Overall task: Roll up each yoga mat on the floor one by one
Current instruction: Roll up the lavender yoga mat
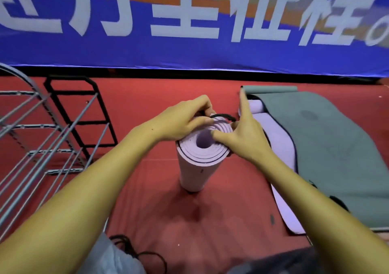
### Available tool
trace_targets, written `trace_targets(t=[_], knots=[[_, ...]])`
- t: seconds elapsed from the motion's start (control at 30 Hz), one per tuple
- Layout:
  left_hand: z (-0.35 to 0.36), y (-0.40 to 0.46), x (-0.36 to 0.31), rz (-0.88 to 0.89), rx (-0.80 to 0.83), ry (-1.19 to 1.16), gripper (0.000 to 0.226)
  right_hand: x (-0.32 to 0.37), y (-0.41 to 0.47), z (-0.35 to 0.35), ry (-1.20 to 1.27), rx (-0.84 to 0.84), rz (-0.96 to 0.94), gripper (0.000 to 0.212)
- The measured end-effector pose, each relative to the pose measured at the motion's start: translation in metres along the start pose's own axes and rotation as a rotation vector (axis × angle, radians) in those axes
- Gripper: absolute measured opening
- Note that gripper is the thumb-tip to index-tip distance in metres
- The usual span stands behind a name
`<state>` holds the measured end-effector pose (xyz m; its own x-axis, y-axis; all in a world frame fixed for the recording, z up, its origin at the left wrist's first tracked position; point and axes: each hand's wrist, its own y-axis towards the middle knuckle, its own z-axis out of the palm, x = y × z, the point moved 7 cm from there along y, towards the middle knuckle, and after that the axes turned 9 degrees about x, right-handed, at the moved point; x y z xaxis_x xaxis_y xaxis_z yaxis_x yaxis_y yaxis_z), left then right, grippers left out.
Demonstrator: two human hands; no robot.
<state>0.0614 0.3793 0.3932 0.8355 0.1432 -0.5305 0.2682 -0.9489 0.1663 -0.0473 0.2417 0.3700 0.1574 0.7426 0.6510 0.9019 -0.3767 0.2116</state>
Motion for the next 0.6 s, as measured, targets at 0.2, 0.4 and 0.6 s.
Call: trace_targets(t=[0.2,0.4,0.6], knots=[[-0.011,-0.006,0.004,0.007,-0.021,0.019,0.01,-0.004,0.008,0.001,-0.037,0.001,0.04,0.028],[-0.017,-0.012,0.016,-0.123,-0.066,0.138,0.017,-0.009,0.011,-0.005,-0.058,-0.124,0.074,0.052],[-0.025,-0.019,0.02,-0.152,-0.093,0.042,0.032,-0.01,0.015,-0.008,-0.059,-0.162,0.131,0.064]])
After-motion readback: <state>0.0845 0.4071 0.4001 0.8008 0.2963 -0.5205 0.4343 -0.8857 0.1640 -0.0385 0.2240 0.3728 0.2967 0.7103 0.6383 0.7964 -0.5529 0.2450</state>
